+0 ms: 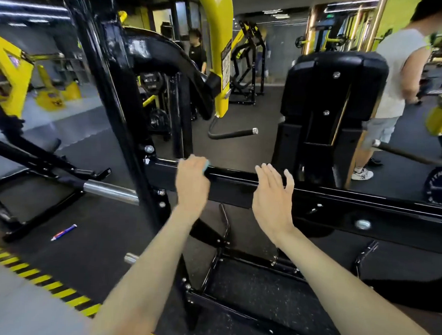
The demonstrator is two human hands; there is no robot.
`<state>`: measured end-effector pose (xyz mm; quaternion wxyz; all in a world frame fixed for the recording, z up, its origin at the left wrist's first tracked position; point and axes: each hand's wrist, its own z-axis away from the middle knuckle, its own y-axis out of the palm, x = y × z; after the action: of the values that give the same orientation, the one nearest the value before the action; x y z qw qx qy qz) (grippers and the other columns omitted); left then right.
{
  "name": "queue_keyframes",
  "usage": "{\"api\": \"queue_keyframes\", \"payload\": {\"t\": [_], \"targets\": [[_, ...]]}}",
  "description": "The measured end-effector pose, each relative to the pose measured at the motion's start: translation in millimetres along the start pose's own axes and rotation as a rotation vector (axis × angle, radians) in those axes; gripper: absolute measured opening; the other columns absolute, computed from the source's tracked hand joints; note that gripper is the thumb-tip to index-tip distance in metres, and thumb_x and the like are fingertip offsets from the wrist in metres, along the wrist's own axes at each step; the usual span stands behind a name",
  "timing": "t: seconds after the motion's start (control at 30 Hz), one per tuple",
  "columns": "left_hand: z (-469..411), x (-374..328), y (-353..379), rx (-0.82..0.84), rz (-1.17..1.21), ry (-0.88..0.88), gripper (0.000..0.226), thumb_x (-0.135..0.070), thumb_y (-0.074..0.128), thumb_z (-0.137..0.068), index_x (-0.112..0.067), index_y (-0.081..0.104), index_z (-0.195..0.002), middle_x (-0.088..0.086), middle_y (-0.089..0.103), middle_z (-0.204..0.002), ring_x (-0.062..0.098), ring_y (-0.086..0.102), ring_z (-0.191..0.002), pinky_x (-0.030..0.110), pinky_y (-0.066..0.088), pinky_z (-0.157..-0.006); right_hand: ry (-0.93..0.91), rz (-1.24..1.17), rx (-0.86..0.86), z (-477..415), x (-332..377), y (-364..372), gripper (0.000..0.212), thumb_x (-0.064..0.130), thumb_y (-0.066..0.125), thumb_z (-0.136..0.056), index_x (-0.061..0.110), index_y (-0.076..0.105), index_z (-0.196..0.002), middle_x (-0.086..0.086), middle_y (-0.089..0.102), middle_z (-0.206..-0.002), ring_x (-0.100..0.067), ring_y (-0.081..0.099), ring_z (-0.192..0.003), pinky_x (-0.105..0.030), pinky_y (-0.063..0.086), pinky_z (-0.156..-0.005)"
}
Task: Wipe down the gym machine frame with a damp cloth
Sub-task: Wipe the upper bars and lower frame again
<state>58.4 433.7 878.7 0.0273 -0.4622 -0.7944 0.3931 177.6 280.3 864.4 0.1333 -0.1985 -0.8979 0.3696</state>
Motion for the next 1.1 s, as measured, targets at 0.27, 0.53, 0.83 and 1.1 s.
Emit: {"api": "queue_keyframes", "payload": {"t": [0.27,0.53,0.83,1.1], "targets": [[-24,109,-6,0.068,-0.128,0.401,0.046,-0.009,0.036,-0.084,-0.013,0.059,-0.123,0.004,0.063,-0.114,0.024,0.057,-0.110,0.034,0.026,-0.107,-0.004,-0.020,-0.013,-36,105,44,0.048,0.003,0.069,-0.076,0.000,0.061,-0.123,-0.014,0.064,-0.125,-0.026,0.056,-0.123,-0.044,0.012,-0.111],[-12,118,-5,-0.021,-0.154,0.580,0.041,0.003,0.039,-0.088,0.002,0.050,-0.128,0.015,0.058,-0.121,0.030,0.050,-0.117,0.043,0.034,-0.106,0.168,-0.029,-0.091,-44,149,76,0.049,0.020,0.029,-0.087,0.006,0.065,-0.117,-0.009,0.067,-0.117,-0.028,0.058,-0.118,-0.045,0.013,-0.110],[2,125,6,-0.028,-0.011,0.431,0.054,0.014,0.045,-0.085,0.007,0.042,-0.138,0.021,0.045,-0.142,0.032,0.037,-0.137,0.041,0.016,-0.119,-0.007,-0.242,-0.153,-37,130,70,0.047,-0.005,0.037,-0.088,-0.001,0.050,-0.133,-0.016,0.055,-0.135,-0.027,0.046,-0.132,-0.034,0.010,-0.119],[-19,175,-17,0.155,-0.252,0.739,0.070,-0.006,0.039,-0.083,-0.002,0.018,-0.149,0.015,0.031,-0.153,0.026,0.025,-0.141,0.040,0.016,-0.114,0.141,0.022,-0.189,-14,88,62,0.040,0.018,0.037,-0.096,0.005,0.054,-0.130,-0.013,0.055,-0.135,-0.026,0.045,-0.133,-0.040,0.008,-0.114]]}}
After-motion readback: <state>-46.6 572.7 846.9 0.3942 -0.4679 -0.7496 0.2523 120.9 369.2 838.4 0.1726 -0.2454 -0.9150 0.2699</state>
